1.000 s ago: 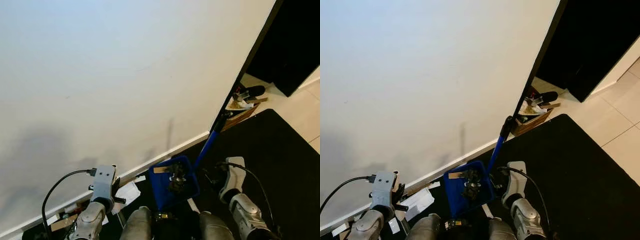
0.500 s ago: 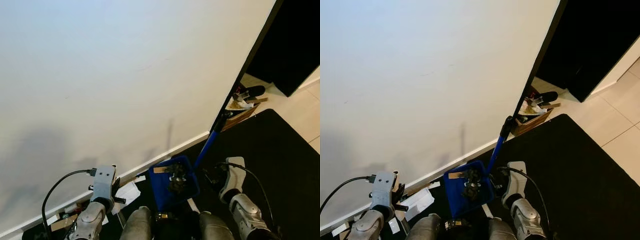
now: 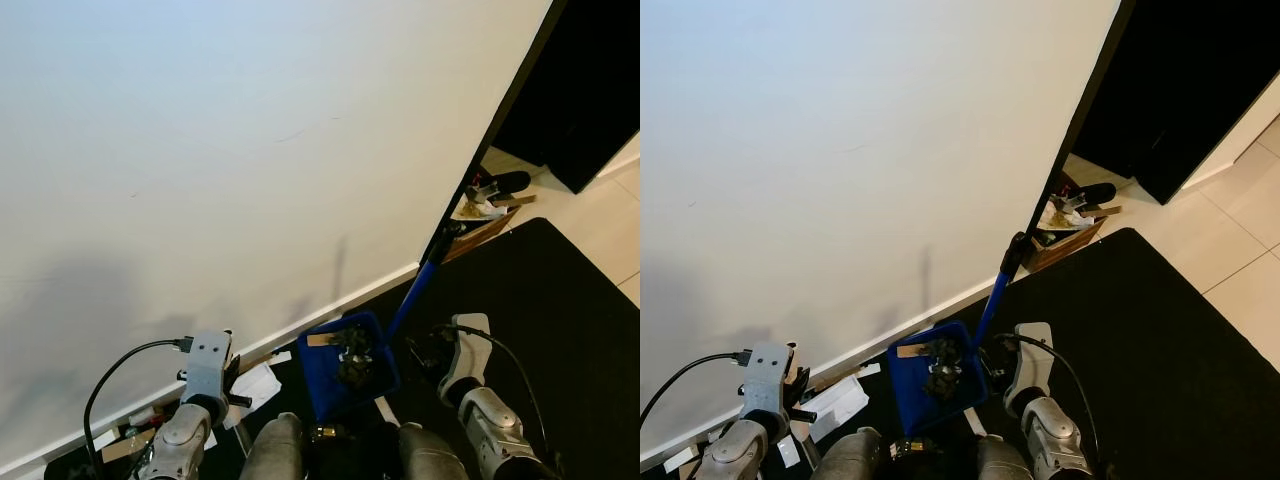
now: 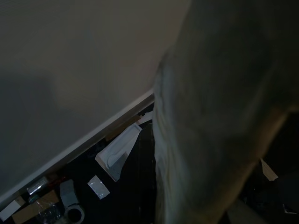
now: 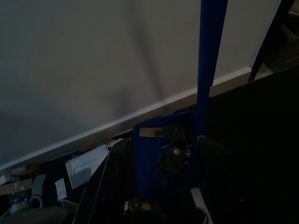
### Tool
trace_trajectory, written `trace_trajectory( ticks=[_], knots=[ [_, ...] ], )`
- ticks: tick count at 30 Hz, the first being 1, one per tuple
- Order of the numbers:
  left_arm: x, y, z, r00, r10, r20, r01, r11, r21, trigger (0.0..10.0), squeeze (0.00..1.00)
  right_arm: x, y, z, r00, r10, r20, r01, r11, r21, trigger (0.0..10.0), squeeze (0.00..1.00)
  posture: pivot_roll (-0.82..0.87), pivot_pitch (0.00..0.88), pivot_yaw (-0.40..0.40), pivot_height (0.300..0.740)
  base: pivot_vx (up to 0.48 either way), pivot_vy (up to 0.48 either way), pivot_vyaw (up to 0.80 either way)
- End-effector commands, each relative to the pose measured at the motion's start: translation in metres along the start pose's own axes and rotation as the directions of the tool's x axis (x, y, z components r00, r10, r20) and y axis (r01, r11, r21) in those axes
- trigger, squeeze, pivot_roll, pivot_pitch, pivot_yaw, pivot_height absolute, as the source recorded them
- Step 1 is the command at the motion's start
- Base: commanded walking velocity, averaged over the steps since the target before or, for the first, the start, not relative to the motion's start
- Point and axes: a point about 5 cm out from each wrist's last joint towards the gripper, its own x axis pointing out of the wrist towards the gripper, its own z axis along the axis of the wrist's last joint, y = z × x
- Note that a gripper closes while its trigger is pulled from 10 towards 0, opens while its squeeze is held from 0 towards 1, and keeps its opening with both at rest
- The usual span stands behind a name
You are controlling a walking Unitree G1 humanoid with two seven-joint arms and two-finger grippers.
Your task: Sweep floor
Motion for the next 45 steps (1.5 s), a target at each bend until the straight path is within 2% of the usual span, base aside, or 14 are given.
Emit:
trace_trajectory(
  ticks=[1, 45],
  knots=[
    [-0.0003, -0.0144, -0.0072, 0.999, -0.034, -0.018, 0.033, 0.999, -0.032, 10.0, 0.00, -0.0043, -0.0040, -0.0054, 1.000, -0.014, -0.023, 0.015, 1.000, 0.008, 10.0, 0.00, 0.08, 0.147, -0.024, 0.740, 0.000, 0.000, 0.00],
    [-0.0006, -0.0145, -0.0074, 0.999, -0.032, -0.017, 0.032, 0.999, -0.033, 10.0, 0.00, -0.0045, -0.0039, -0.0050, 1.000, -0.013, -0.021, 0.014, 1.000, 0.008, 10.0, 0.00, 0.08, 0.154, -0.025, 0.740, 0.000, 0.000, 0.00]
  ],
)
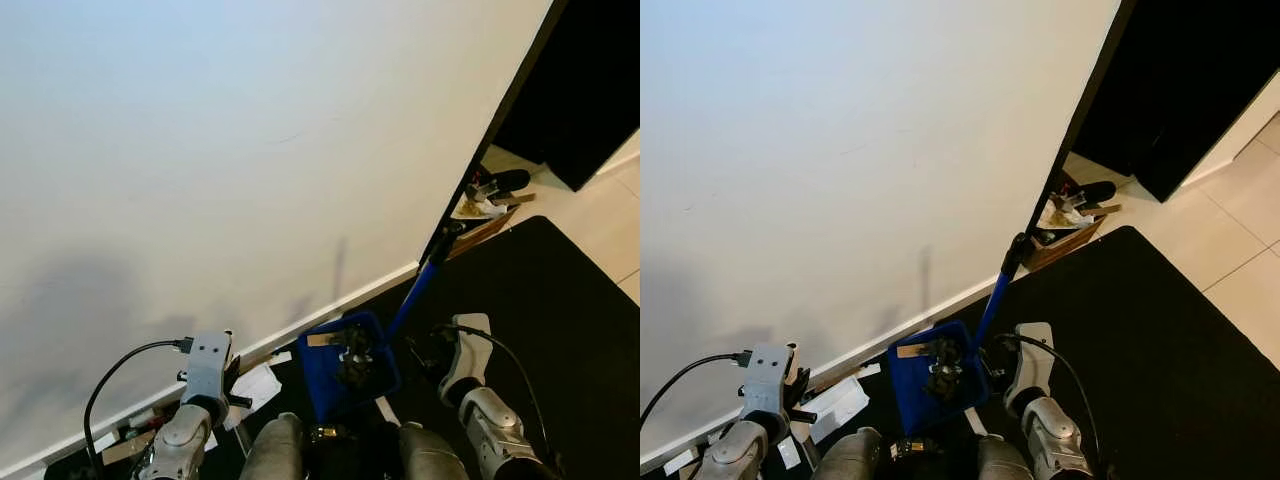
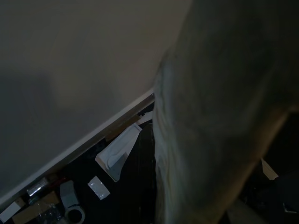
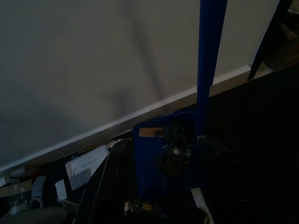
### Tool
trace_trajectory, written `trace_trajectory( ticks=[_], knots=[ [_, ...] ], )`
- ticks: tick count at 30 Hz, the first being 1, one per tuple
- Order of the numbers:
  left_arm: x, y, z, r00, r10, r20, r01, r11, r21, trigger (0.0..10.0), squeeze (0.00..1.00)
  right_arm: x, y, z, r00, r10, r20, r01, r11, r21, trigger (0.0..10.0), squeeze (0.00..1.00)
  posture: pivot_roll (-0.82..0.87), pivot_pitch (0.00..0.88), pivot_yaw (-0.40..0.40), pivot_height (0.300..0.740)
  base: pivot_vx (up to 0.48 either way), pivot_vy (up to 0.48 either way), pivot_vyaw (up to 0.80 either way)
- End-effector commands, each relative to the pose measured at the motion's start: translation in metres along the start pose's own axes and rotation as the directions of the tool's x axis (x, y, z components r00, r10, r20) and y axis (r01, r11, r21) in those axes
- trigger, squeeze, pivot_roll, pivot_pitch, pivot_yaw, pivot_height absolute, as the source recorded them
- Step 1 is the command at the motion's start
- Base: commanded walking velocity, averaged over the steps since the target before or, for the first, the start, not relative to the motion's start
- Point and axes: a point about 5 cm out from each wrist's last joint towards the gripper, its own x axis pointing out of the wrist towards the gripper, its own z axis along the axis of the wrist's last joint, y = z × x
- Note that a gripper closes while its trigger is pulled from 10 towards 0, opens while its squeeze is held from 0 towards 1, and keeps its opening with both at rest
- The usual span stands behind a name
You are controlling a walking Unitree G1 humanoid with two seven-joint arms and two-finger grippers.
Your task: Sweep floor
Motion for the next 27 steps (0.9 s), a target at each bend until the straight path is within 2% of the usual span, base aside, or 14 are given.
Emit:
trace_trajectory(
  ticks=[1, 27],
  knots=[
    [0.0000, -0.0139, -0.0065, 0.999, -0.032, -0.016, 0.032, 0.999, -0.031, 10.0, 0.00, -0.0040, -0.0037, -0.0050, 1.000, -0.013, -0.019, 0.013, 1.000, 0.007, 10.0, 0.00, 0.08, 0.154, -0.026, 0.740, 0.000, 0.000, 0.00],
    [-0.0003, -0.0141, -0.0067, 0.999, -0.033, -0.015, 0.032, 0.999, -0.031, 10.0, 0.00, -0.0044, -0.0039, -0.0053, 1.000, -0.013, -0.020, 0.013, 1.000, 0.007, 10.0, 0.00, 0.08, 0.153, -0.026, 0.740, 0.000, 0.000, 0.00]
  ],
)
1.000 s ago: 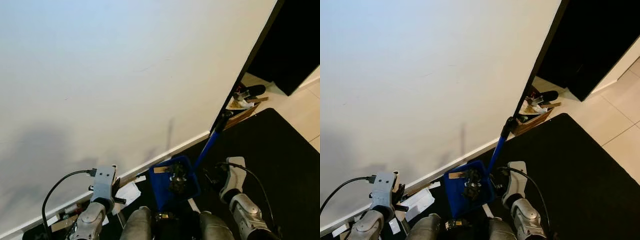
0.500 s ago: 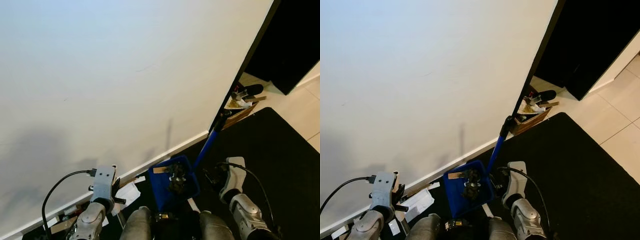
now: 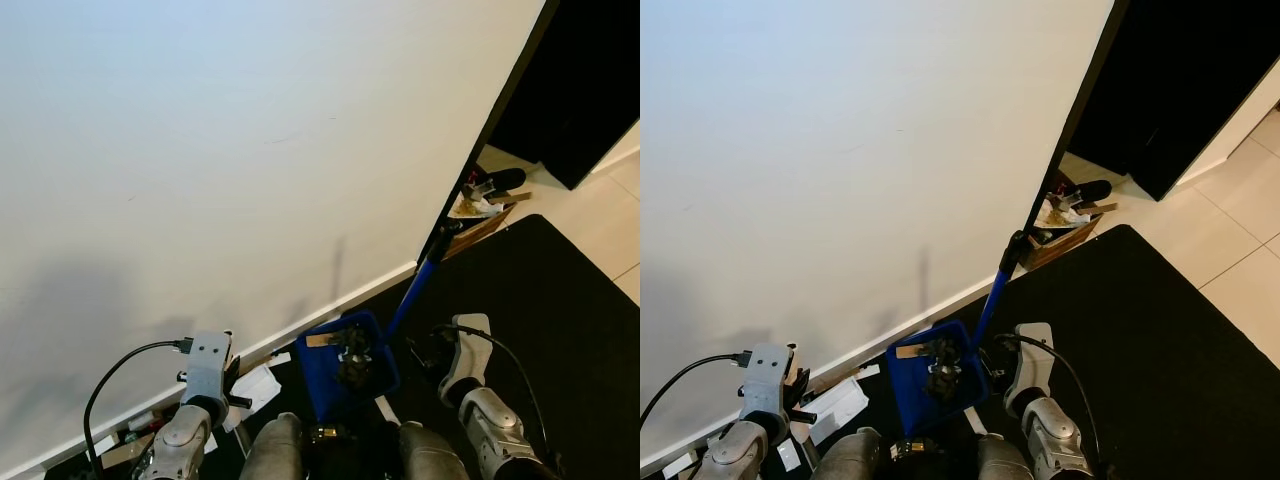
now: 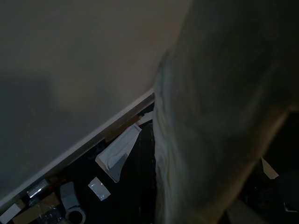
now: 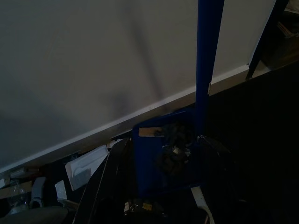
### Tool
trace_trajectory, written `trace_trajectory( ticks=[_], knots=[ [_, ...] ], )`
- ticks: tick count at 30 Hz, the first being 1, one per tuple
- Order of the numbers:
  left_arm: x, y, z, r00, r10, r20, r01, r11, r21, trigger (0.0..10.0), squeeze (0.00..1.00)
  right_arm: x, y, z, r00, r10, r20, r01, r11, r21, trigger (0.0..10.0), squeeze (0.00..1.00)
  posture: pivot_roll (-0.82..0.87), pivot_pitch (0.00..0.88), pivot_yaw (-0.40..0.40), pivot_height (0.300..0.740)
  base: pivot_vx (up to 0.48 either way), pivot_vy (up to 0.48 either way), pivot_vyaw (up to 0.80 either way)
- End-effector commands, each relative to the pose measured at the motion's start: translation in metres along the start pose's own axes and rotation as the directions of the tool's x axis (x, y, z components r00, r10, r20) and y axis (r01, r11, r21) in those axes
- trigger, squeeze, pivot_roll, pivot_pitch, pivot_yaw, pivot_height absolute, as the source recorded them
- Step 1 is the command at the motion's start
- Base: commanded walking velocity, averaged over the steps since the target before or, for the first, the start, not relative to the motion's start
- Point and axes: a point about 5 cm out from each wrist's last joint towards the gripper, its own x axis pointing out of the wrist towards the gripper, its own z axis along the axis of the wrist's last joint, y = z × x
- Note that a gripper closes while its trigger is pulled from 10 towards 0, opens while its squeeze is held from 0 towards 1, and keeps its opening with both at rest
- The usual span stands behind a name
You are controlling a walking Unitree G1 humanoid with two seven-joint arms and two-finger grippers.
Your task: Sweep floor
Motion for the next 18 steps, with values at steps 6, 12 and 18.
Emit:
trace_trajectory(
  ticks=[6, 12, 18],
  knots=[
    [0.0000, -0.0144, -0.0064, 0.999, -0.033, -0.015, 0.033, 0.999, -0.030, 10.0, 0.00, -0.0044, -0.0040, -0.0053, 1.000, -0.013, -0.020, 0.013, 1.000, 0.007, 10.0, 0.00, 0.08, 0.149, -0.028, 0.740, 0.000, 0.000, 0.00],
    [0.0001, -0.0148, -0.0063, 0.999, -0.034, -0.014, 0.033, 0.999, -0.030, 10.0, 0.00, -0.0044, -0.0044, -0.0055, 1.000, -0.013, -0.023, 0.013, 1.000, 0.007, 10.0, 0.00, 0.08, 0.148, -0.030, 0.740, 0.000, 0.000, 0.00],
    [0.0002, -0.0152, -0.0064, 0.999, -0.035, -0.015, 0.034, 0.999, -0.031, 10.0, 0.00, -0.0045, -0.0047, -0.0056, 1.000, -0.014, -0.024, 0.014, 1.000, 0.007, 10.0, 0.00, 0.08, 0.148, -0.029, 0.740, 0.000, 0.000, 0.00]
  ],
)
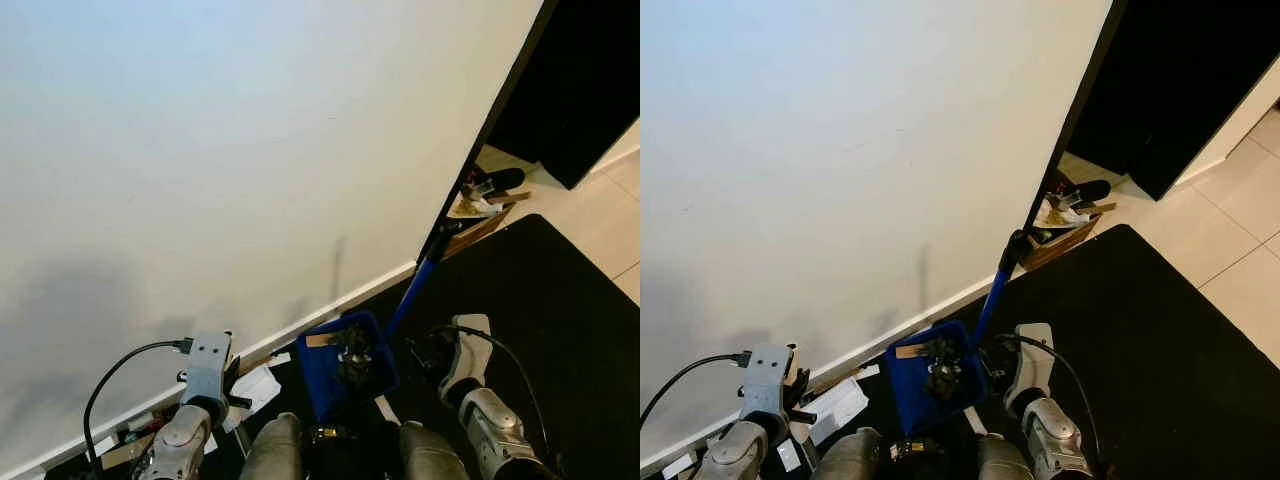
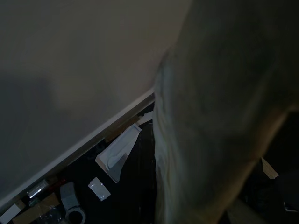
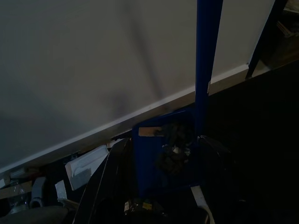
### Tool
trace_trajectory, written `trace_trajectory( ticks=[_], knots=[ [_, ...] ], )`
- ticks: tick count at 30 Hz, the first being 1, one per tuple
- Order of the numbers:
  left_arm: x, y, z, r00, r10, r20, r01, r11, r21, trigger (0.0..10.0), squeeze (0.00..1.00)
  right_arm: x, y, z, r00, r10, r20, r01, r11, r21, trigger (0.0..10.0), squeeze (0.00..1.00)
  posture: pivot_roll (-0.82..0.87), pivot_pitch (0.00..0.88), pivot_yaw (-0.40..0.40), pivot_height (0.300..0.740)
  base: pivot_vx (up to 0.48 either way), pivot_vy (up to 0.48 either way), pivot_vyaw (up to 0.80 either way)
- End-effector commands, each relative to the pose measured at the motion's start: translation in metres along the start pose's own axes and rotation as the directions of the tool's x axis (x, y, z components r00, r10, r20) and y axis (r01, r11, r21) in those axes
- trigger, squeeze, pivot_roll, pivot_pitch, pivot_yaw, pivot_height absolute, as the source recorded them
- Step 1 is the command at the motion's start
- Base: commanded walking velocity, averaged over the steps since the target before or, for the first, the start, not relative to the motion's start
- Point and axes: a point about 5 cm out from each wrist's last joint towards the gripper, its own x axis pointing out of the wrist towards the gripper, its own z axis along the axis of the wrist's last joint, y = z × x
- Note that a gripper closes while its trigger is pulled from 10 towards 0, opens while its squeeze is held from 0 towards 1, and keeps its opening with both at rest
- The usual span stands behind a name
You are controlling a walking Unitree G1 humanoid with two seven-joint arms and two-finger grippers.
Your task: Sweep floor
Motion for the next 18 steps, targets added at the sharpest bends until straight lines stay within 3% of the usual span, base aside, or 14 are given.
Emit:
trace_trajectory(
  ticks=[1, 18],
  knots=[
    [0.0003, -0.0150, -0.0063, 0.999, -0.035, -0.014, 0.034, 0.999, -0.030, 10.0, 0.00, -0.0043, -0.0047, -0.0052, 1.000, -0.014, -0.023, 0.014, 1.000, 0.007, 10.0, 0.00, 0.08, 0.148, -0.029, 0.740, 0.000, 0.000, 0.00],
    [0.0001, -0.0148, -0.0063, 0.999, -0.034, -0.014, 0.034, 0.999, -0.030, 10.0, 0.00, -0.0044, -0.0050, -0.0053, 1.000, -0.015, -0.023, 0.015, 1.000, 0.007, 10.0, 0.00, 0.08, 0.153, -0.027, 0.740, 0.000, 0.000, 0.00]
  ],
)
